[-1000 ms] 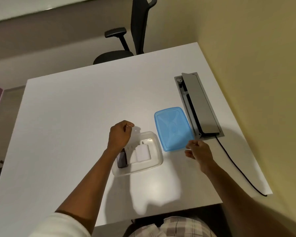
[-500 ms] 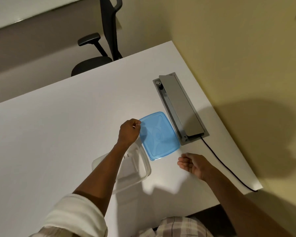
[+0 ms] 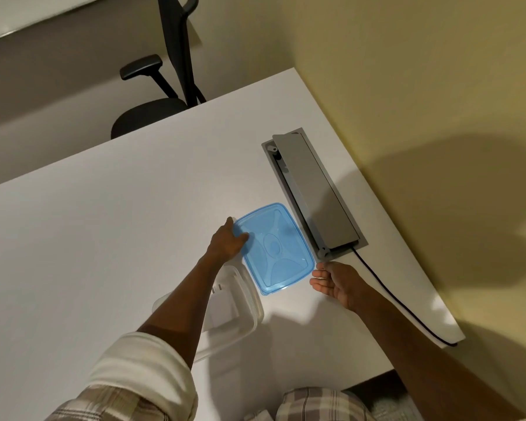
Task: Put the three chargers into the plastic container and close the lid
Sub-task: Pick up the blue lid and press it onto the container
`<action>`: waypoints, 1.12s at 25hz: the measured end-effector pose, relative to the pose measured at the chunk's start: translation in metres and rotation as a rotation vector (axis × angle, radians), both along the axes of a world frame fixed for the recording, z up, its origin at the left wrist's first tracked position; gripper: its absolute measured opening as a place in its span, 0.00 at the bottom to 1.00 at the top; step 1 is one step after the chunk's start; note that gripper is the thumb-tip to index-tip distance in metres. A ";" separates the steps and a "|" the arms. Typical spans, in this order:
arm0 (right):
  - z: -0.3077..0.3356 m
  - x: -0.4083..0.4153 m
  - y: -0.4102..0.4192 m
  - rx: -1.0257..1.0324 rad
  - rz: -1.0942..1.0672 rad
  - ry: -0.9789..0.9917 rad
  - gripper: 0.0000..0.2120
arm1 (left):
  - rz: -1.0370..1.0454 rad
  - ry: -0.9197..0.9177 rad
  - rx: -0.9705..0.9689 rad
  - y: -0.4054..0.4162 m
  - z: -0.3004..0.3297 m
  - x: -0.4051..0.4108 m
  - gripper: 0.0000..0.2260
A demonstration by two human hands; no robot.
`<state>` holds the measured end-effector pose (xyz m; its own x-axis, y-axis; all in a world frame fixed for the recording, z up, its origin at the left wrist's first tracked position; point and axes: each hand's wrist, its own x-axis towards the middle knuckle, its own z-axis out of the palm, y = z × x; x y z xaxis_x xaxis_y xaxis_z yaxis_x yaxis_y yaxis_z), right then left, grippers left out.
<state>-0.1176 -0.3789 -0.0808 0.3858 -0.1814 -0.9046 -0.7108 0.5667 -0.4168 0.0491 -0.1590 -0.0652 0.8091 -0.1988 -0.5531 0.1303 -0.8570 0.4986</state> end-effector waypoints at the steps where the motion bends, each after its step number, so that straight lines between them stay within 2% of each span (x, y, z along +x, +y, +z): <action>1: 0.001 0.002 0.002 -0.003 -0.001 -0.001 0.09 | 0.007 -0.003 -0.003 0.000 -0.001 0.000 0.24; 4: 0.003 0.005 0.007 -0.029 -0.003 -0.009 0.08 | 0.033 -0.044 -0.013 0.003 0.001 -0.001 0.25; 7: 0.005 0.005 0.011 -0.040 -0.019 -0.043 0.09 | 0.074 -0.114 -0.065 0.005 0.009 -0.002 0.20; 11: 0.018 0.003 0.012 -0.029 -0.081 -0.133 0.07 | 0.091 -0.221 -0.112 0.009 0.031 -0.004 0.19; 14: 0.031 0.004 0.012 -0.045 -0.121 -0.200 0.09 | 0.136 -0.297 -0.226 0.016 0.052 -0.010 0.16; 18: 0.051 0.003 0.020 -0.047 -0.083 -0.334 0.05 | 0.206 -0.379 -0.331 0.036 0.085 -0.023 0.16; 20: 0.058 0.001 0.029 -0.038 -0.083 -0.390 0.08 | 0.236 -0.392 -0.358 0.050 0.100 -0.036 0.17; 23: 0.064 -0.001 0.041 -0.065 -0.104 -0.361 0.17 | 0.253 -0.414 -0.389 0.075 0.115 -0.057 0.18; 28: 0.089 -0.007 0.061 -0.154 -0.078 -0.390 0.17 | 0.251 -0.437 -0.475 0.111 0.131 -0.094 0.18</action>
